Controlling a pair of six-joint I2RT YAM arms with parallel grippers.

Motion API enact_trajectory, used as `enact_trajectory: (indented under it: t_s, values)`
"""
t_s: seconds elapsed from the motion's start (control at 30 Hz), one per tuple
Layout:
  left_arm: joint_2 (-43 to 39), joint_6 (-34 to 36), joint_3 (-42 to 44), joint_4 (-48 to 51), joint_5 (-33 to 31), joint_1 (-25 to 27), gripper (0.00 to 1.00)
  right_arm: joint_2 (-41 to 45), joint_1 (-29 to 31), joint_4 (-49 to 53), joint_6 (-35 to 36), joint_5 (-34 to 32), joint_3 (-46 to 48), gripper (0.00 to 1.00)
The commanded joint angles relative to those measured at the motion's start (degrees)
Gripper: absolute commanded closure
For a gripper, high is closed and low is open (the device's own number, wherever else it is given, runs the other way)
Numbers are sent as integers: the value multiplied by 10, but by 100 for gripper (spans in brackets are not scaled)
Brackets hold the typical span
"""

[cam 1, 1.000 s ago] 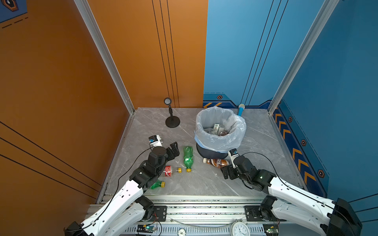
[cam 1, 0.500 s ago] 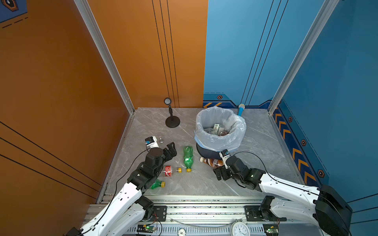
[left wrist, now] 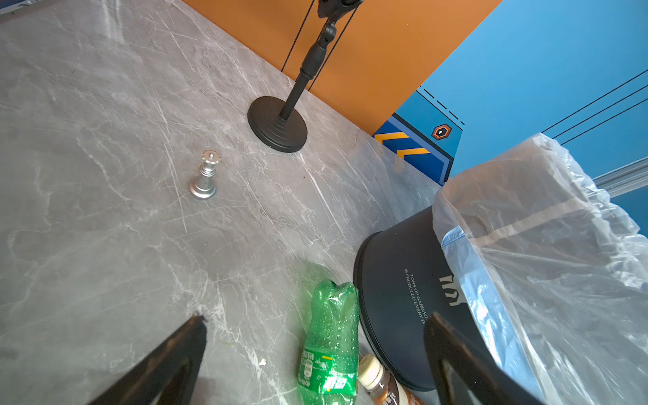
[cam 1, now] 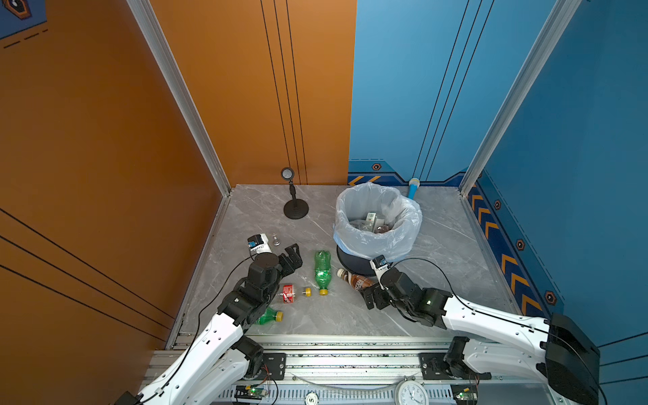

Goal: Put the plastic bottles in the bin
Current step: 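Lower the right gripper onto the brown CAFE coffee bottle and close it, then lift the coffee bottle over the bin and open the right gripper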

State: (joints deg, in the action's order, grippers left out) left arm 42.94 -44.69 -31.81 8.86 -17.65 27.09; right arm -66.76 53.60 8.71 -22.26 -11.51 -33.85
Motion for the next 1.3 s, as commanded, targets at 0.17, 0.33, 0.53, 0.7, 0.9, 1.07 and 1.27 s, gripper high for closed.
enact_trajectory:
  t_s: [0.17,0.33,0.53,0.7,0.9,1.07,1.27]
  values:
    - [-10,-6,15,15,9,-7,2,-119,-3,-40,48,28,-38,0]
    - [-18,-7,18,15,9,-11,2,-172,4,-56,49,32,-48,3]
    - [-23,-7,19,39,11,-19,2,-199,7,-69,49,32,-56,20]
    - [-24,-10,22,45,12,-23,3,-201,17,-65,53,29,-64,36]
    - [-25,-18,30,47,8,-30,2,-152,59,-36,41,-3,-68,43]
    - [-29,-24,34,50,4,-36,2,-88,122,4,31,-44,-86,45]
    - [-38,-22,33,59,5,-42,2,-1,173,49,63,-78,-140,46]
